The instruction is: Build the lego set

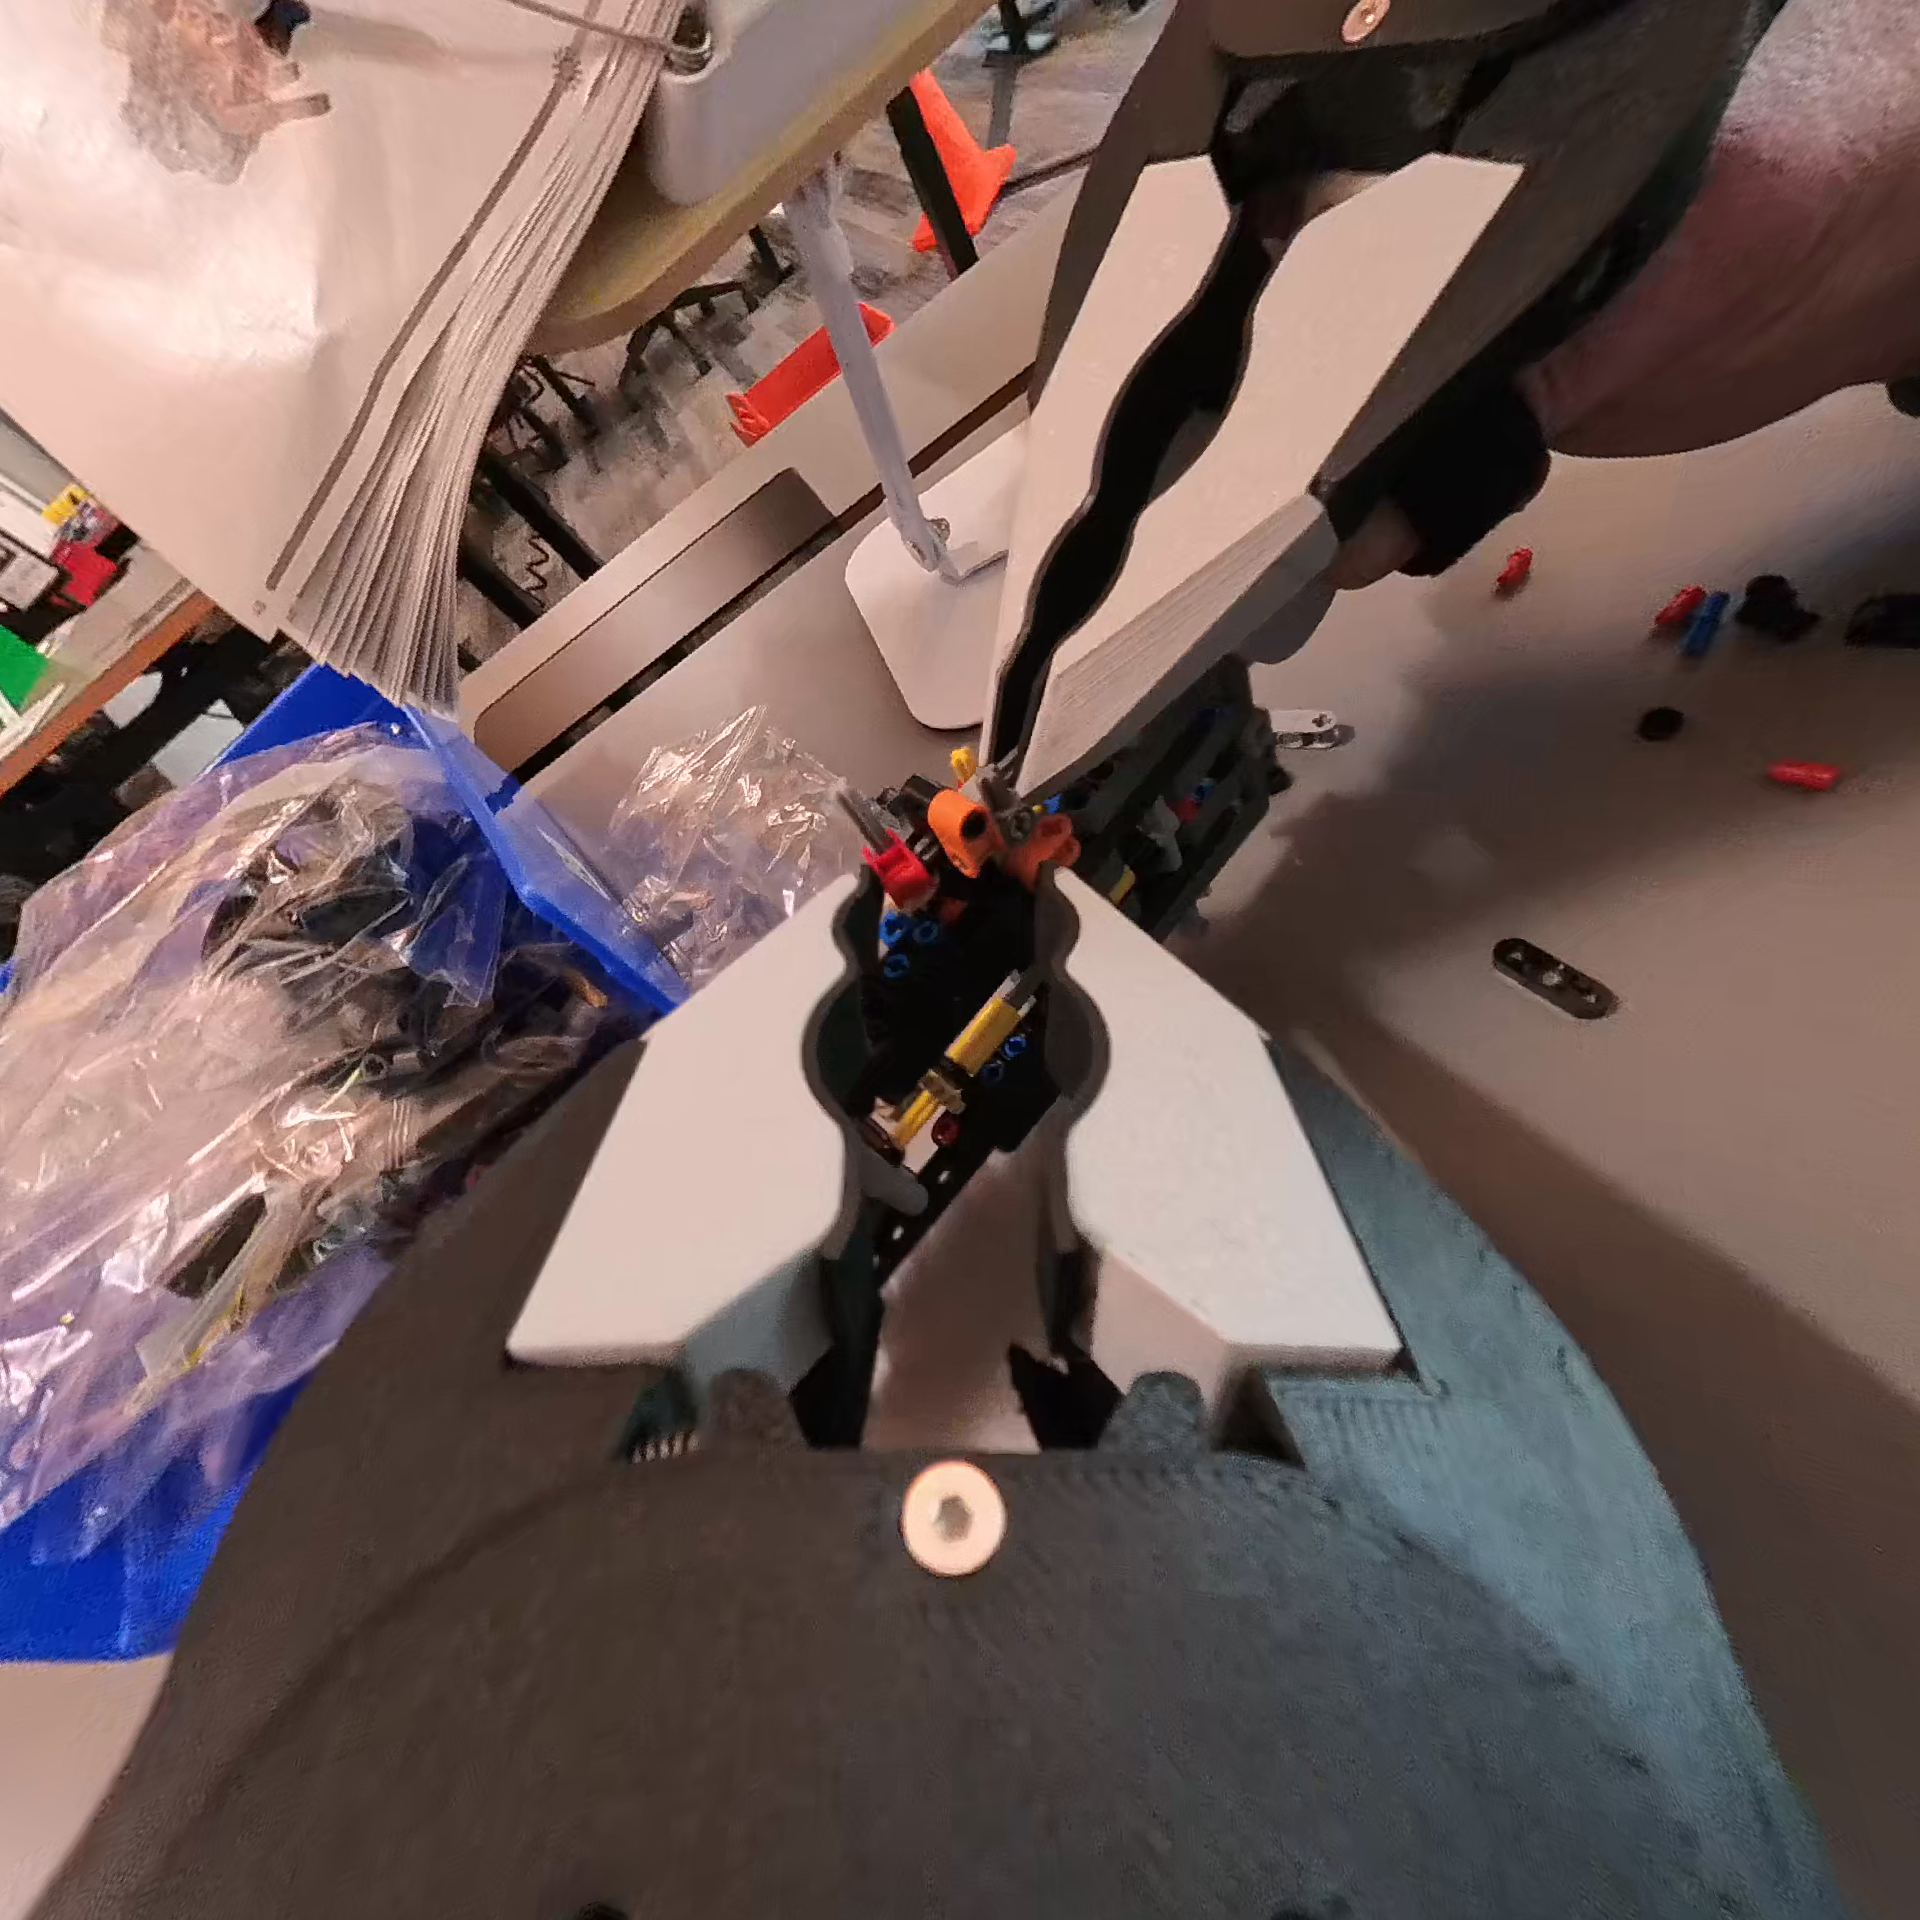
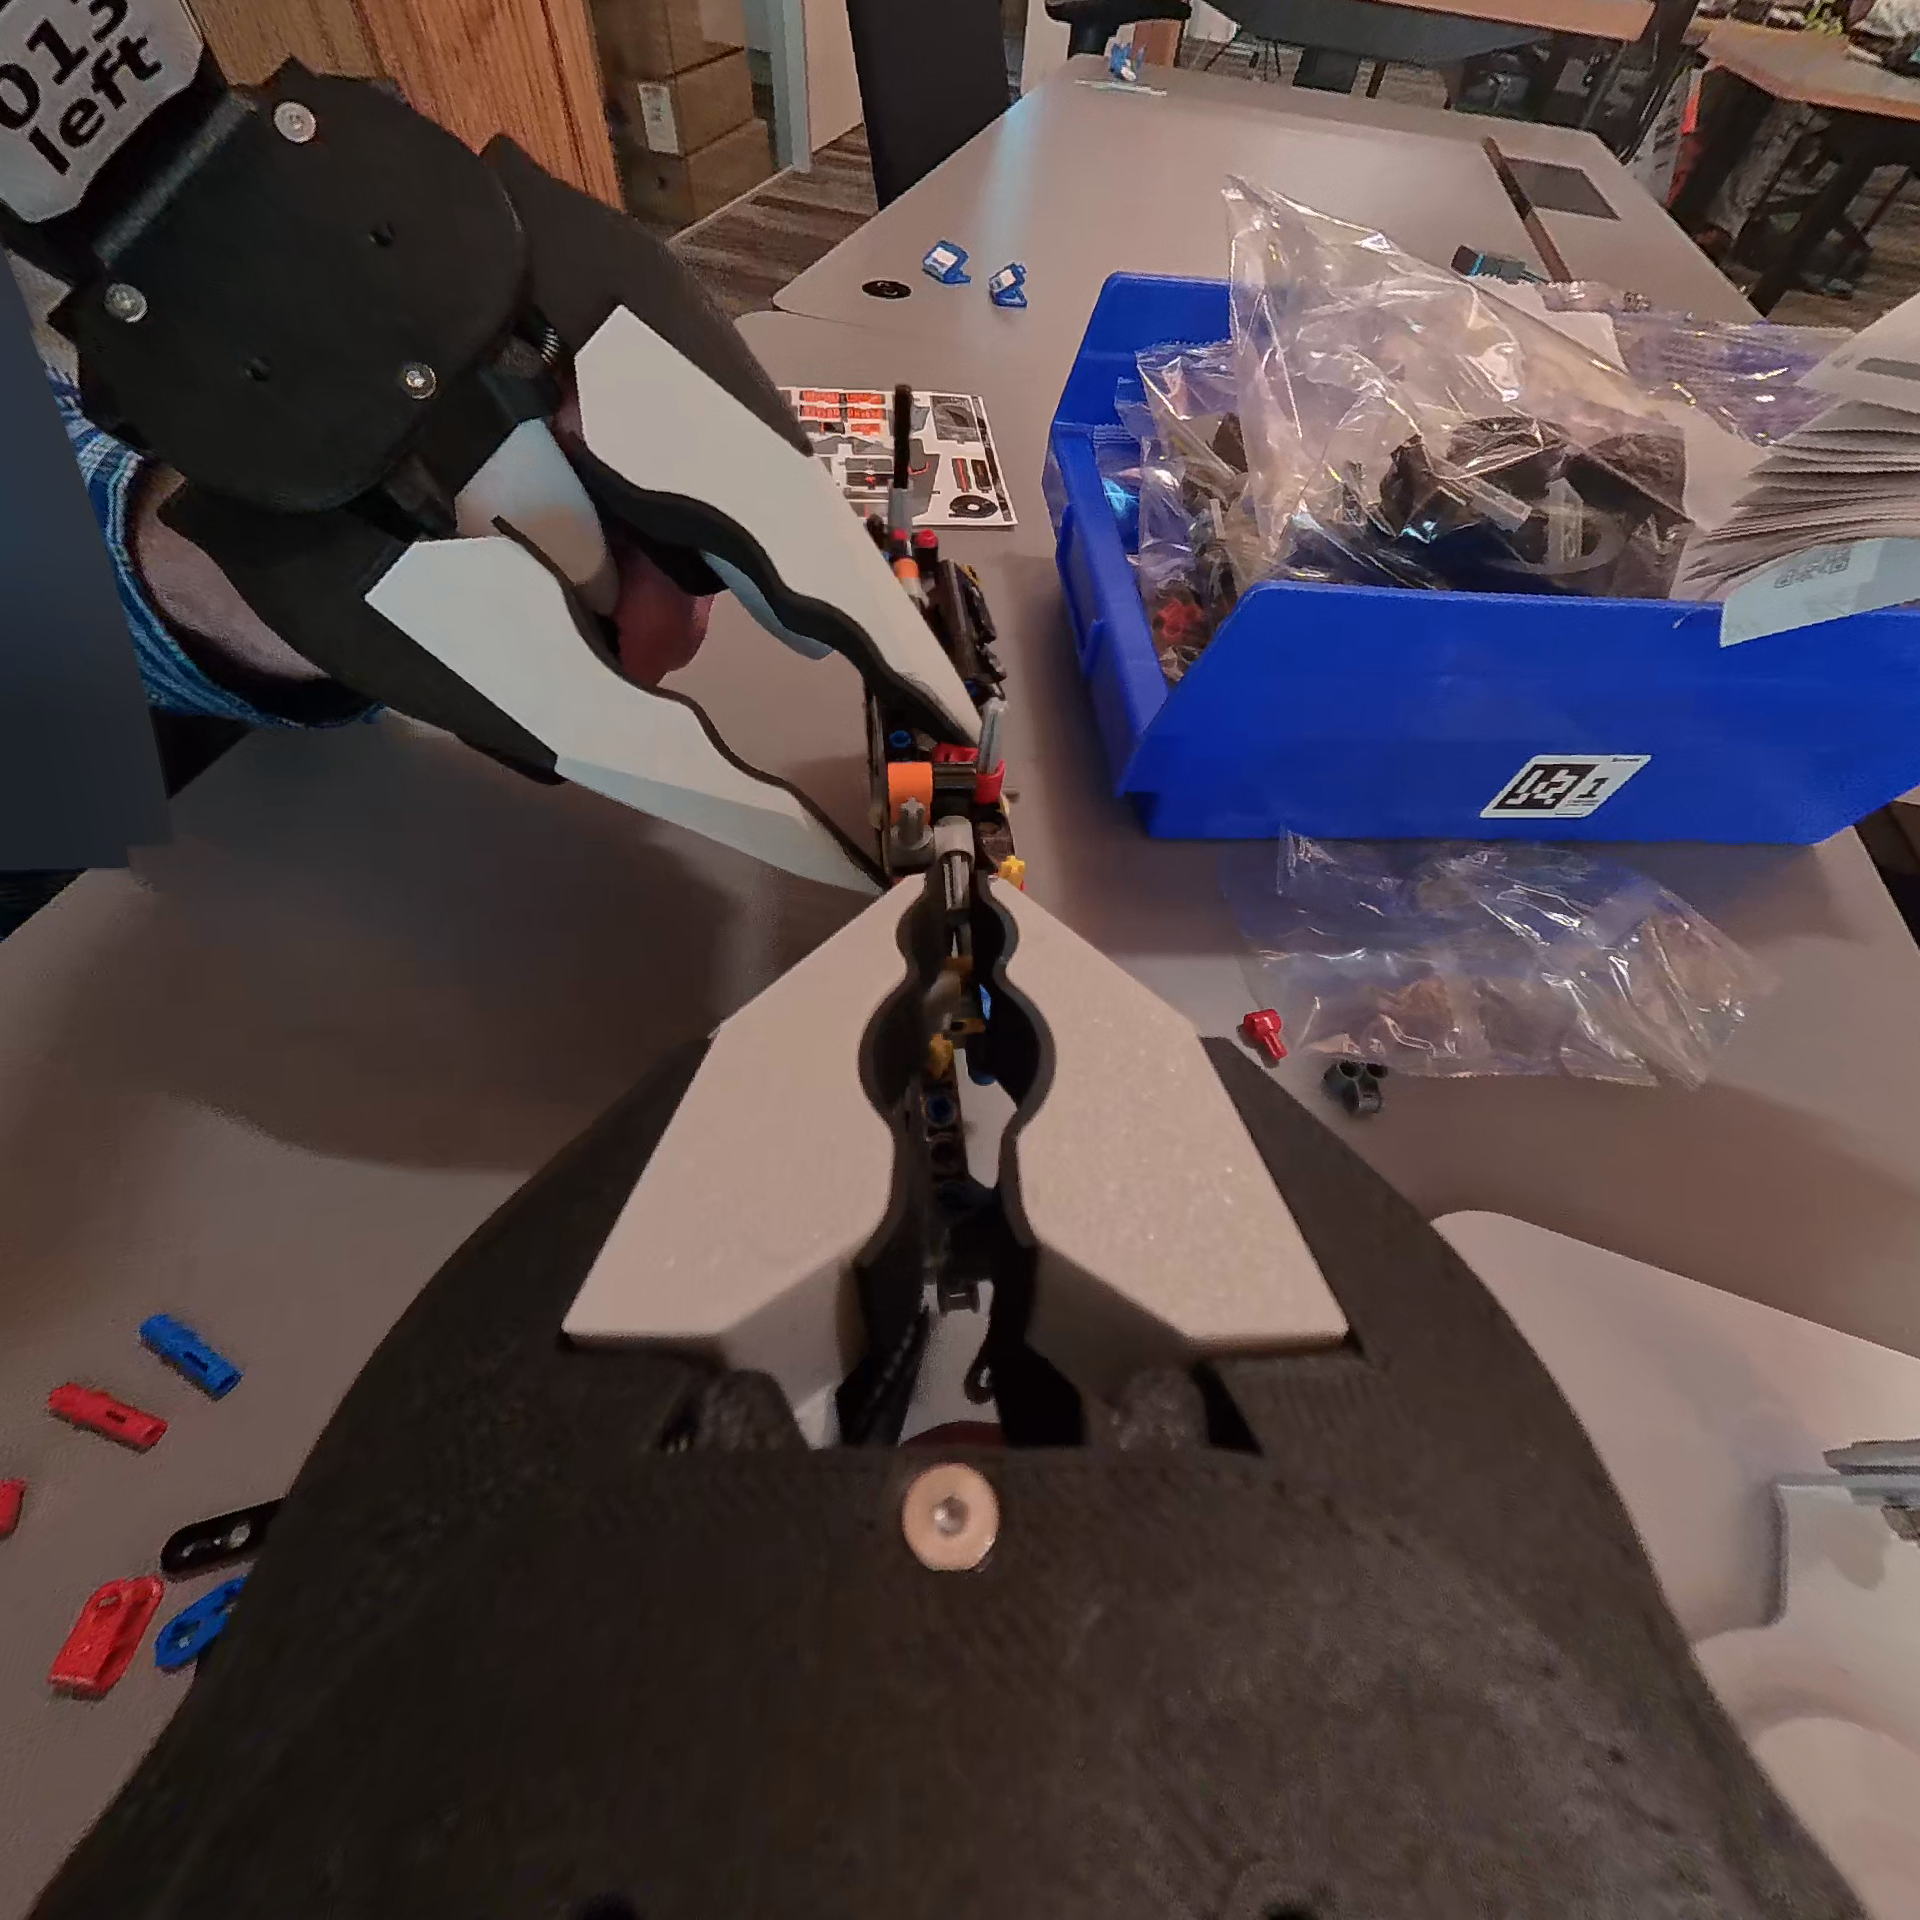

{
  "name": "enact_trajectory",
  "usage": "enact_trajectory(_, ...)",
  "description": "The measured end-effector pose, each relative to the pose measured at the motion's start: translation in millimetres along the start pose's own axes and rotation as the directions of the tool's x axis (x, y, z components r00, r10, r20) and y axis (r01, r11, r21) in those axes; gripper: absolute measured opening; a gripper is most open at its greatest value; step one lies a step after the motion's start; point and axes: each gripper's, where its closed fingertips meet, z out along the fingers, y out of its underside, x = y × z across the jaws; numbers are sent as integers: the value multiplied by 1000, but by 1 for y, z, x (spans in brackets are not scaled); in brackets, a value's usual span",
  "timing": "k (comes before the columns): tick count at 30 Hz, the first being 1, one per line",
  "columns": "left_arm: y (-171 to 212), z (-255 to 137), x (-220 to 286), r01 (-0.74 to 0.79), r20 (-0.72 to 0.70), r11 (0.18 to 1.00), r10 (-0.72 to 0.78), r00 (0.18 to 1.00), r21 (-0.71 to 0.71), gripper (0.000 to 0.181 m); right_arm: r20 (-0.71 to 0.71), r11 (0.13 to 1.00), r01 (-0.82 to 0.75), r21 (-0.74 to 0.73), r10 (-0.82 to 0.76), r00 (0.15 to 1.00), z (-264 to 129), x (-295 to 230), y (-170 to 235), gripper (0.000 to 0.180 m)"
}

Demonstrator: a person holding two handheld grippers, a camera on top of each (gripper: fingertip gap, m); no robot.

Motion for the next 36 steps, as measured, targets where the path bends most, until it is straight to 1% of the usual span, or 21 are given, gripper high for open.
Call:
enact_trajectory(4, 0, -2, 2, 38, 4, 999, -38, 999, 14, 31, 9, 1000, 4, 1, -4, 1000, 1, -2, 0, 1)
enact_trajectory(10, -2, -1, 2, 103, -4, 994, -103, 995, 42, 29, 6, 1000, 12, -2, -12, 1000, 0, -3, 0, 1)
enact_trajectory(12, -2, 0, 2, 142, -7, 988, -142, 990, 51, 32, -1, 1000, 15, -4, -15, 1000, 1, -2, -1, 1)
enact_trajectory(14, -3, 0, 2, 157, 22, 986, -158, 987, 56, 32, 1, 1000, 7, -2, -7, 1000, 1, -2, -1, 1)
enact_trajectory(16, -4, 2, 5, 197, 22, 978, -199, 980, 69, 39, -4, 1000, 4, -5, -4, 1000, 1, -2, 0, 1)
enact_trajectory(18, -5, 2, 4, 228, 26, 970, -231, 973, 82, 37, -6, 1000, 6, -5, -6, 1000, 1, -2, 0, 1)
enact_trajectory(19, -6, 2, 4, 247, 18, 965, -250, 968, 85, 39, -7, 1000, 5, -6, -5, 1000, 1, -3, -1, 1)
enact_trajectory(23, -7, 3, 4, 271, 24, 958, -274, 961, 89, 40, -21, 1000, 2, -8, -2, 1000, 1, -1, 0, 1)
enact_trajectory(29, -6, 1, 1, 275, 52, 956, -281, 958, 106, 30, -33, 1000, -8, -12, 8, 999, 1, -1, 0, 1)
enact_trajectory(31, -7, 2, 3, 283, 43, 953, -289, 956, 110, 36, -40, 1000, -9, -15, 8, 999, 1, -1, 0, 1)
enact_trajectory(34, -6, 2, 2, 283, 56, 953, -290, 955, 109, 33, -44, 1000, -16, -7, 16, 999, 2, -2, -1, 1)
enact_trajectory(36, -6, 2, 3, 275, 69, 956, -283, 957, 103, 35, -52, 1000, -9, -11, 9, 999, 2, -2, -1, 1)
